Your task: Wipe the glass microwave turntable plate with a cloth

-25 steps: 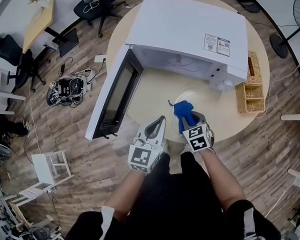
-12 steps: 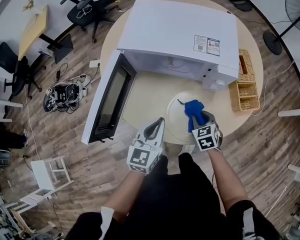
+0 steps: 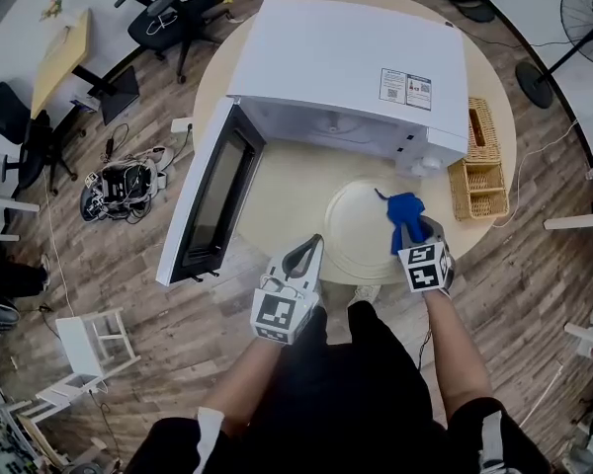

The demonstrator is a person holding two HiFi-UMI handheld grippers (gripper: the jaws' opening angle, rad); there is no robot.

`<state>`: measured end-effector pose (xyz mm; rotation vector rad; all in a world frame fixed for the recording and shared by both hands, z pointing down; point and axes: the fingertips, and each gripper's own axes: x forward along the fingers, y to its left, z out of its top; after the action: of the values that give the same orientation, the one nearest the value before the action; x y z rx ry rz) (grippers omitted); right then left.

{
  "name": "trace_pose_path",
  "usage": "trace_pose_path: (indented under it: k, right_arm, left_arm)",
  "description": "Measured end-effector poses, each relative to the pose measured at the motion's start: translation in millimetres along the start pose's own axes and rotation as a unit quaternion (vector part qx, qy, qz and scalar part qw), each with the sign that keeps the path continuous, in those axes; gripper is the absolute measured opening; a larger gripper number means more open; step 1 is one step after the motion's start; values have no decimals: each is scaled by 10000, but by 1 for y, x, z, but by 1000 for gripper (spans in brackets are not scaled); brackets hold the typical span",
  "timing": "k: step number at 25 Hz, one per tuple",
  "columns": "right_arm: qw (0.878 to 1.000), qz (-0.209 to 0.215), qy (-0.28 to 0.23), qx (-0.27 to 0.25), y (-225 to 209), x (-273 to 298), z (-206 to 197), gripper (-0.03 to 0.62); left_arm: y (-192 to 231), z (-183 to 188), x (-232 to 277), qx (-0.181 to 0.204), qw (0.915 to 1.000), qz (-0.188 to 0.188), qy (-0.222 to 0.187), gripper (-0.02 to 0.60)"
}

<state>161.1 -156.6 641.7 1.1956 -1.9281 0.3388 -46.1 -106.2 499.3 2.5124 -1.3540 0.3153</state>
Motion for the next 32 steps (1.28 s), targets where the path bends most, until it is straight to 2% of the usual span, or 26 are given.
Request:
trace_pose_path:
  k: [7, 13, 19, 28, 32]
  right_arm:
    - [9997, -242, -8, -16, -22, -7, -6, 87]
    - [9992, -105, -373, 129, -14, -28, 9, 87]
    - [9960, 377, -730, 361, 27, -51, 36, 84]
    - [9881, 1289, -624, 564, 112, -44, 37, 86]
    - [9844, 1612, -567, 421, 145, -36, 41, 87]
  left_arm:
    - [-6, 1, 2, -26, 10000, -60, -56, 6]
    - [-3, -1, -1, -30, 10000, -18, -40, 6]
    - [-2, 0, -4, -18, 10000, 27, -51, 6]
    - [1, -5, -21, 25, 10000, 93, 15, 6]
    - [4, -10, -27, -8, 9999, 141, 37, 6]
